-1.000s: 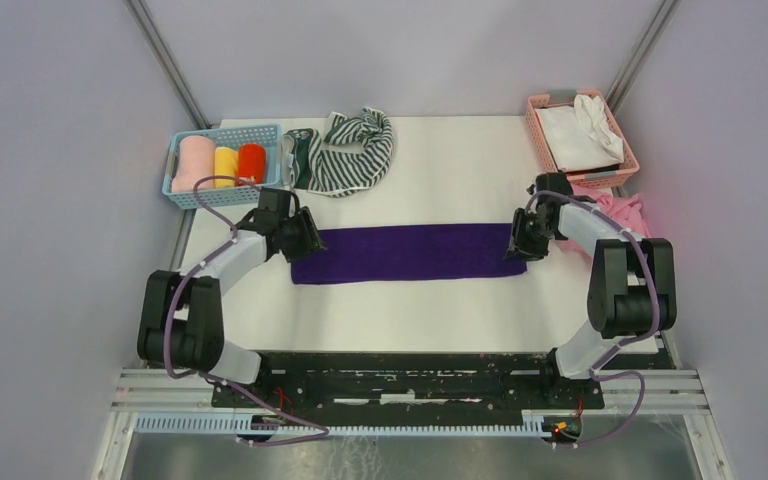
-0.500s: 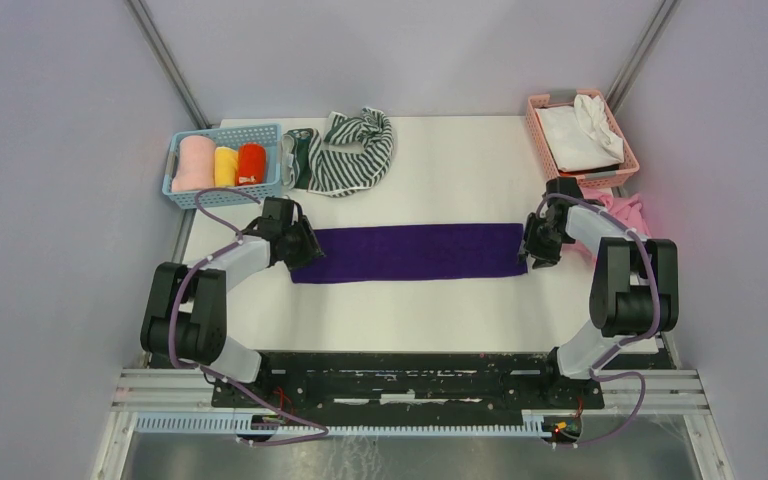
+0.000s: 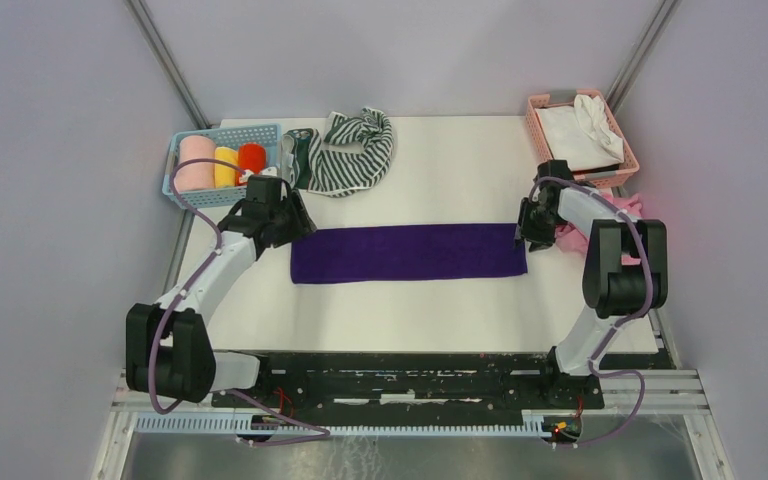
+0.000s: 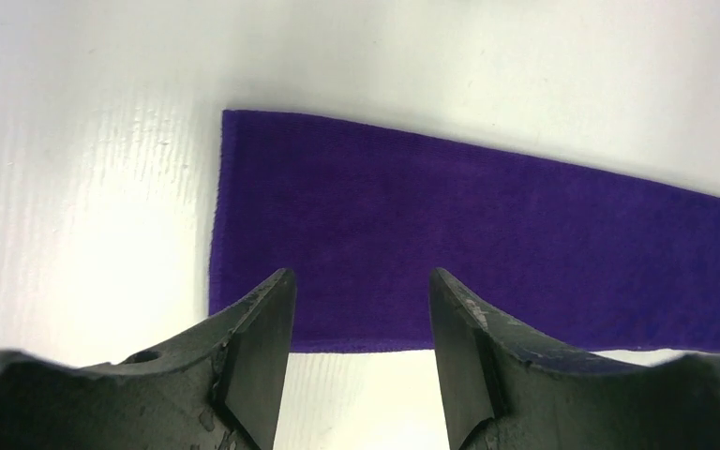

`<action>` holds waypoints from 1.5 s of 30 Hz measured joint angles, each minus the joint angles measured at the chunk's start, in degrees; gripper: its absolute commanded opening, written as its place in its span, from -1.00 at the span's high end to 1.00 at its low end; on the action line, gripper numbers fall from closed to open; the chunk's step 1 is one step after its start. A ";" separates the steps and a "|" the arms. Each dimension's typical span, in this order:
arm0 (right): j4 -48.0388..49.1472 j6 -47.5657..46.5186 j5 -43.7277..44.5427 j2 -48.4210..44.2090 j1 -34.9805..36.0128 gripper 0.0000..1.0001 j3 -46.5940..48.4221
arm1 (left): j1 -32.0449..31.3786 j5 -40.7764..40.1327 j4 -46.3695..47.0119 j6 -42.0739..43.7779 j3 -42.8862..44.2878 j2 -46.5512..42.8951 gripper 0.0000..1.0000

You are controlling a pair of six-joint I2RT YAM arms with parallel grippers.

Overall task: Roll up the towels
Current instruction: Fold the towel at the center of the board.

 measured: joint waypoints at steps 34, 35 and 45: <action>-12.41 -4.39 23.17 5.01 3.43 0.99 20.76 | 0.42 3.65 1.53 0.70 -5.29 0.02 -0.25; -12.87 -4.83 22.64 4.66 4.31 0.99 21.51 | 0.42 4.66 2.67 -0.02 -5.70 0.68 -0.25; -16.76 -4.39 1.38 4.24 19.89 0.99 23.19 | -1.60 12.28 13.29 -6.05 -10.10 8.41 -0.10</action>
